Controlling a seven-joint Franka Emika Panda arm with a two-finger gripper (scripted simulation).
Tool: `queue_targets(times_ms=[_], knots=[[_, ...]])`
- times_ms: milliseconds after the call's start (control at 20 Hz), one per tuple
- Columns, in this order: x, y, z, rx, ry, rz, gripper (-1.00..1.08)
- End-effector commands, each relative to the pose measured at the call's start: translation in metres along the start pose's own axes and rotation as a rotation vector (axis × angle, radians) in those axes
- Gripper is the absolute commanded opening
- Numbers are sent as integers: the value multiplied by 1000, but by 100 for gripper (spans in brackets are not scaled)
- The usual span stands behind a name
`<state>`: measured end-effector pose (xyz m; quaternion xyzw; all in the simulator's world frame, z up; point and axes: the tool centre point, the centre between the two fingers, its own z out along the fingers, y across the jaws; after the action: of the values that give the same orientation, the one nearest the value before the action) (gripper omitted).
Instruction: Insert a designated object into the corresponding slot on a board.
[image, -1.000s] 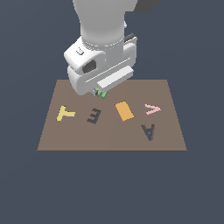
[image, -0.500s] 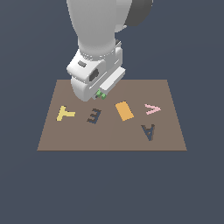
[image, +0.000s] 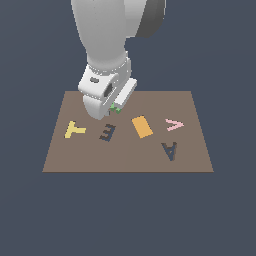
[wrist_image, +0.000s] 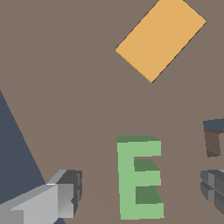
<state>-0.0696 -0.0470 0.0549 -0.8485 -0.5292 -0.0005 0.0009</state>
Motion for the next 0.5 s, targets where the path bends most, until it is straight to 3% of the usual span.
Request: queue_targets(times_ms=[0,450], knots=[[-2,0,3,-1,-1,-26,100],[-3,1,8,0,-2,-39,100]])
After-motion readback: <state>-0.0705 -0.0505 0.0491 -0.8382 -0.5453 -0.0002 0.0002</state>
